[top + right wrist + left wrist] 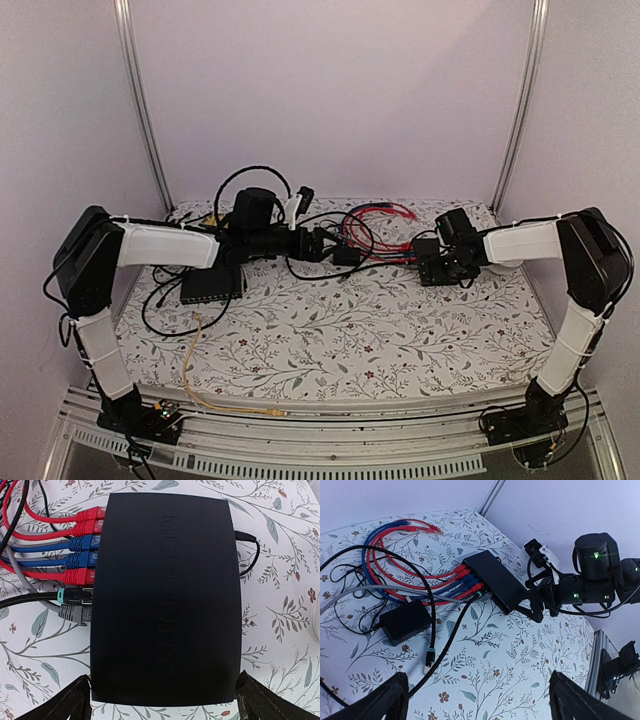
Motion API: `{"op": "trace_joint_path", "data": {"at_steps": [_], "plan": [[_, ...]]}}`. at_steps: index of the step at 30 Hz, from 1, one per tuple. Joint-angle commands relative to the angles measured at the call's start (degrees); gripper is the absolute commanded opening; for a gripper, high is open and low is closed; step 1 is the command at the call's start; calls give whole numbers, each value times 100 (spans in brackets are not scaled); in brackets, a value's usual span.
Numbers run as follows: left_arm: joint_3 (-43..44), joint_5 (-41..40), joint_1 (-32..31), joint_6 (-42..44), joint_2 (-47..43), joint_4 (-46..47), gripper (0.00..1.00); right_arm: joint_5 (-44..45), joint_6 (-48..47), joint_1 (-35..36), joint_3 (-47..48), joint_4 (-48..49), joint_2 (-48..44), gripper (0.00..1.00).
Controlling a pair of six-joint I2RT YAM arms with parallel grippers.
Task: Pull the plug from the switch port
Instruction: Move the switch port to the center of the board.
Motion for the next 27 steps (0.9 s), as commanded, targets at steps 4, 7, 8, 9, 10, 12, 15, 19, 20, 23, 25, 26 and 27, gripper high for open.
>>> {"op": "trace_joint_path", "data": {"at_steps": [4,7,8,9,10,12,15,19,20,23,25,26,27], "plan": [[302,119,-86,-40,264,-120,98,-255,150,-269,-54,333,-220,99],[534,315,-101,-3,426,-213,98,-469,345,-401,-88,468,-338,99],[648,387,-117,21,510,-298,98,-515,367,-434,-71,487,-335,99],[795,468,-132,55,579,-395,98,-544,390,-450,-46,488,-321,99],[946,514,-156,103,843,-511,98,-549,413,-463,-24,484,-300,99],[1272,618,-209,192,1083,-785,98,-534,485,-471,7,488,-256,99],[1749,688,-325,354,1407,-1241,98,-559,607,-500,24,502,-219,99],[2097,839,-420,480,1722,-1665,97,-619,743,-549,7,551,-208,99],[2173,869,-434,498,1784,-1730,97,-640,770,-565,-9,564,-216,99],[2432,698,-484,635,1934,-2022,97,-667,906,-612,-44,610,-240,99],[2601,435,-513,749,2004,-2190,97,-657,979,-624,-63,628,-251,99],[2696,321,-509,809,2051,-2290,97,-655,1028,-633,-77,632,-259,99],[2829,202,-523,884,2107,-2410,97,-655,1067,-635,-95,652,-265,99]]}}
